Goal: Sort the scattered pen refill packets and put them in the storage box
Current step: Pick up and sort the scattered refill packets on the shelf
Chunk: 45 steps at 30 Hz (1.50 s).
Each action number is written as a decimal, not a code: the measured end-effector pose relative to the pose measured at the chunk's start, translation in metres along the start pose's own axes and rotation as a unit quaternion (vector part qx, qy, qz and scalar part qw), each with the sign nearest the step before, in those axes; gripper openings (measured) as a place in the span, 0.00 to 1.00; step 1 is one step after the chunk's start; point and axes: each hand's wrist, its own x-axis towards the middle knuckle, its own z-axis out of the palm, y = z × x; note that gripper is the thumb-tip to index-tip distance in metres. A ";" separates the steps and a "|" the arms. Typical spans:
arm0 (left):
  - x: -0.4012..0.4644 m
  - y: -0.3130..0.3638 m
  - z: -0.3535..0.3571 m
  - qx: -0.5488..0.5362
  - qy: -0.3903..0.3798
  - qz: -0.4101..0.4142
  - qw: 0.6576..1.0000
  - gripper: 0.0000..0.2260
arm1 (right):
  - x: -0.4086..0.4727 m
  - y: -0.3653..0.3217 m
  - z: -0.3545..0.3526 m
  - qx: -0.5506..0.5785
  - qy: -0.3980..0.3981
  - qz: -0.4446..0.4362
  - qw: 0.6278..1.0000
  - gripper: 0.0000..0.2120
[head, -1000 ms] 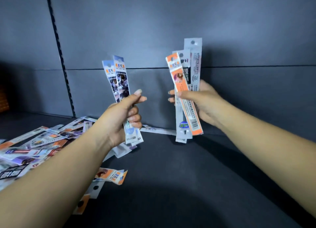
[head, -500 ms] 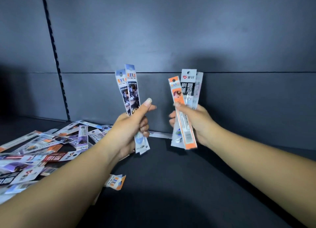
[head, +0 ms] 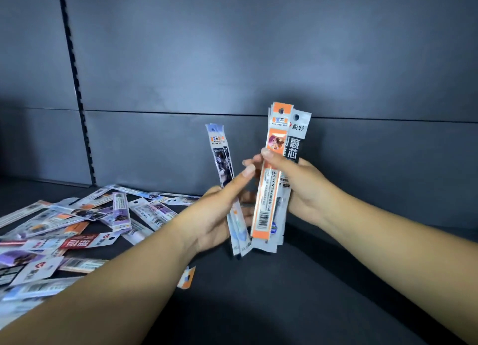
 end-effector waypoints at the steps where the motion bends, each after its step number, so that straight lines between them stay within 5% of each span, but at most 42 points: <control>1: 0.000 0.000 0.000 -0.007 -0.026 -0.005 1.000 0.18 | -0.003 -0.002 0.003 0.017 -0.021 0.012 1.000 0.06; 4: -0.001 0.002 0.003 -0.011 -0.069 -0.019 0.997 0.22 | -0.012 -0.009 0.012 -0.003 -0.054 0.019 0.998 0.11; 7: -0.005 0.001 0.009 0.004 -0.091 -0.022 0.996 0.06 | -0.021 -0.015 0.013 -0.063 -0.051 0.003 0.997 0.06; 10: -0.010 -0.002 0.022 0.069 -0.138 -0.010 0.988 0.11 | -0.029 -0.019 0.013 -0.100 -0.024 -0.010 0.995 0.05; 13: -0.017 -0.008 0.033 0.203 -0.131 0.026 0.970 0.10 | -0.039 -0.026 0.013 -0.121 -0.013 -0.033 0.992 0.16; 16: -0.022 -0.010 0.055 0.205 -0.112 0.061 0.970 0.07 | -0.055 -0.035 0.007 -0.180 -0.056 -0.037 0.981 0.22; 23: -0.032 -0.040 0.115 0.238 -0.105 0.057 0.964 0.08 | -0.110 -0.060 -0.030 -0.331 -0.057 -0.015 0.942 0.03; 31: -0.025 -0.069 0.205 0.234 -0.073 0.036 0.969 0.08 | -0.163 -0.094 -0.104 -0.293 -0.051 -0.015 0.955 0.03; 36: -0.019 -0.072 0.264 0.200 -0.087 0.042 0.975 0.12 | -0.193 -0.124 -0.156 -0.238 0.047 -0.034 0.970 0.05; 40: -0.001 -0.078 0.318 0.128 -0.074 0.058 0.987 0.02 | -0.209 -0.146 -0.206 -0.195 0.121 0.013 0.973 0.07; 45: 0.031 -0.100 0.357 0.093 -0.079 -0.022 0.992 0.04 | -0.222 -0.155 -0.259 -0.288 0.186 0.116 0.932 0.09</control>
